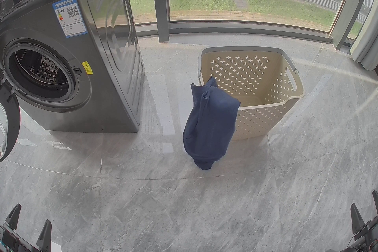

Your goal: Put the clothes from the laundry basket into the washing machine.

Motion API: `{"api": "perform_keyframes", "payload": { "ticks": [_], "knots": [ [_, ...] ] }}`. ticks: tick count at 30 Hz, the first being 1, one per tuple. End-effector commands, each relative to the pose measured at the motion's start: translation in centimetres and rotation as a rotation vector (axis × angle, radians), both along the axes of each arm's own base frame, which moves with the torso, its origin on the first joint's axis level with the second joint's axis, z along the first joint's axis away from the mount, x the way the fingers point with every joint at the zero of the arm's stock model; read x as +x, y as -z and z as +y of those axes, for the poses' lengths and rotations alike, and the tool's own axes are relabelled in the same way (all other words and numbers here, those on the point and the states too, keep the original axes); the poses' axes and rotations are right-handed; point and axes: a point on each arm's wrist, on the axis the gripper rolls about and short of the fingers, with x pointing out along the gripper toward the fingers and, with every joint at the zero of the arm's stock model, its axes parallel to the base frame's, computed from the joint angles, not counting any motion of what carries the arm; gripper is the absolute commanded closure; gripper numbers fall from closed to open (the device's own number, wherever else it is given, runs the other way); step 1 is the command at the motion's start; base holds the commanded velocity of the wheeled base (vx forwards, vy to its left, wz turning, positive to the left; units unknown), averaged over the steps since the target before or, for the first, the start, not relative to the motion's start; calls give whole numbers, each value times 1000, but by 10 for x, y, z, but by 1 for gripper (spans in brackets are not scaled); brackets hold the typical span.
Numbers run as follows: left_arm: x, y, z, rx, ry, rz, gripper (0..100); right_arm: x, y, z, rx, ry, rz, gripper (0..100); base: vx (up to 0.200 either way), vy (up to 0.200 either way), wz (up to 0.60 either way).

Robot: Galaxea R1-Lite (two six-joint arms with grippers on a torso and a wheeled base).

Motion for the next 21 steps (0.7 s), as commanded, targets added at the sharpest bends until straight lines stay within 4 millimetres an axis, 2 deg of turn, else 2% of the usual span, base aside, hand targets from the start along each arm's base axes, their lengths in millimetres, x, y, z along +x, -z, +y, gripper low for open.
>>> {"api": "perform_keyframes", "payload": {
  "ticks": [1,13,19,21],
  "knots": [
    [1,5,0,-2,0,9,0,1,5,0,0,0,9,0,0,0,0],
    [1,5,0,1,0,9,0,1,5,0,-1,0,9,0,200,0,0],
    [1,5,0,3,0,9,0,1,5,0,0,0,9,0,0,0,0],
    [1,5,0,4,2,7,0,1,5,0,0,0,9,0,0,-200,0]
  ]
}}
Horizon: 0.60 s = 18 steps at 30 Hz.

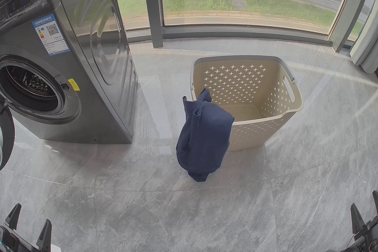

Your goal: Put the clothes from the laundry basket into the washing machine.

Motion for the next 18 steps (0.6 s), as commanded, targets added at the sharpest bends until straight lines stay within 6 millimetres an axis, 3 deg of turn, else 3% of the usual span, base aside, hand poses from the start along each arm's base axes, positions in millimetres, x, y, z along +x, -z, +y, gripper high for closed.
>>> {"api": "perform_keyframes", "payload": {
  "ticks": [1,10,16,18],
  "knots": [
    [1,5,0,1,1,9,0,1,5,0,-1,-1,9,0,0,-200,0],
    [1,5,0,2,1,9,0,1,5,0,0,2,9,0,0,-200,0],
    [1,5,0,1,1,9,0,1,5,0,-1,-1,9,0,0,0,0],
    [1,5,0,4,1,9,0,1,5,0,-1,1,9,0,200,0,0]
  ]
}}
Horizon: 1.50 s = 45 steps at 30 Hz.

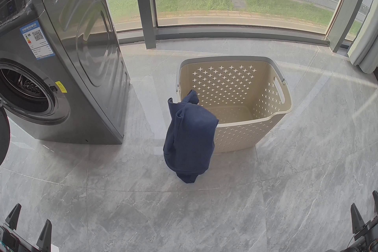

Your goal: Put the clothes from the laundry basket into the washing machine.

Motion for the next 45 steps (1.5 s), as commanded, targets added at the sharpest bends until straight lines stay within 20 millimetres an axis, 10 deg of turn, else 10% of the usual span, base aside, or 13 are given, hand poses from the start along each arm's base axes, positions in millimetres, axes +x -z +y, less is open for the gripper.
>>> {"api": "perform_keyframes", "payload": {
  "ticks": [1,38,45],
  "knots": [
    [1,5,0,0,0,8,0,1,5,0,0,-1,9,0,200,0,0],
    [1,5,0,5,2,8,0,1,4,0,1,-19,6,0,16,49,0],
    [1,5,0,7,2,7,0,-3,-77,1,34,-72,-129,0,0,0,0]
  ]
}}
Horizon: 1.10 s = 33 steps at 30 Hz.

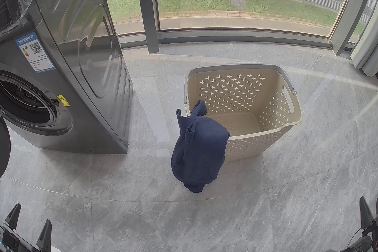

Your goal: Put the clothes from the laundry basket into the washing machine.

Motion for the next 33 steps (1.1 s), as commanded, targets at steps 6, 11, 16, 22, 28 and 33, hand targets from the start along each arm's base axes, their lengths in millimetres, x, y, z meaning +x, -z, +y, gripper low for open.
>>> {"api": "perform_keyframes", "payload": {
  "ticks": [6,11,16,22,28,33],
  "knots": [
    [1,5,0,0,1,7,0,71,-70,4,63,-104,236,0,0,0,0],
    [1,5,0,0,0,9,0,127,-75,15,58,-182,270,0,0,0,0],
    [1,5,0,0,1,7,0,154,-66,30,120,-212,383,0,0,0,0],
    [1,5,0,0,1,9,0,170,-56,42,165,-231,477,0,0,100,0],
    [1,5,0,0,1,9,0,185,-42,49,145,-228,566,0,0,100,0],
    [1,5,0,0,1,11,0,200,-32,64,132,-256,568,0,0,0,0]
  ]
}}
